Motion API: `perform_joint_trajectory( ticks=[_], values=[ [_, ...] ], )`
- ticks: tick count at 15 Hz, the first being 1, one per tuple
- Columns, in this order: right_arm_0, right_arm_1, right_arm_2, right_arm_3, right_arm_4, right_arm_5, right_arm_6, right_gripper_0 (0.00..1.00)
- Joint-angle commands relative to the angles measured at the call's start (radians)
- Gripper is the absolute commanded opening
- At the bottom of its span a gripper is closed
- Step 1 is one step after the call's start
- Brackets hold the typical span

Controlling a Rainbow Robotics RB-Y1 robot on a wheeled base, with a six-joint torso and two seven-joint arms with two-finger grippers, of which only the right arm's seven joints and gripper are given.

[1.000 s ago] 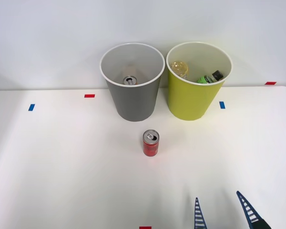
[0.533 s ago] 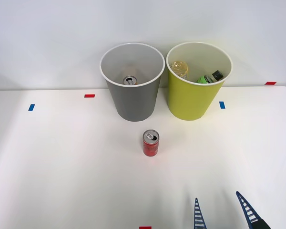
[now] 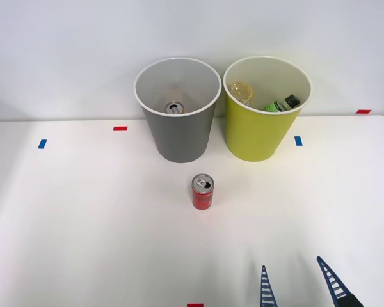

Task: Put cans in the gray bin, plastic bottles in the light green bin

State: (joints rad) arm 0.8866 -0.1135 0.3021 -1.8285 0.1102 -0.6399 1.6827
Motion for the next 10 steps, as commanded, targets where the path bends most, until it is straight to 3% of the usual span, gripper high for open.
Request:
perform_joint_trajectory(
  ticks=[1, 10],
  values=[
    [0.0, 0.0, 0.0, 0.0, 0.0, 0.0, 0.0, 1.0],
    [0.0, 0.0, 0.0, 0.0, 0.0, 0.0, 0.0, 1.0]
  ],
)
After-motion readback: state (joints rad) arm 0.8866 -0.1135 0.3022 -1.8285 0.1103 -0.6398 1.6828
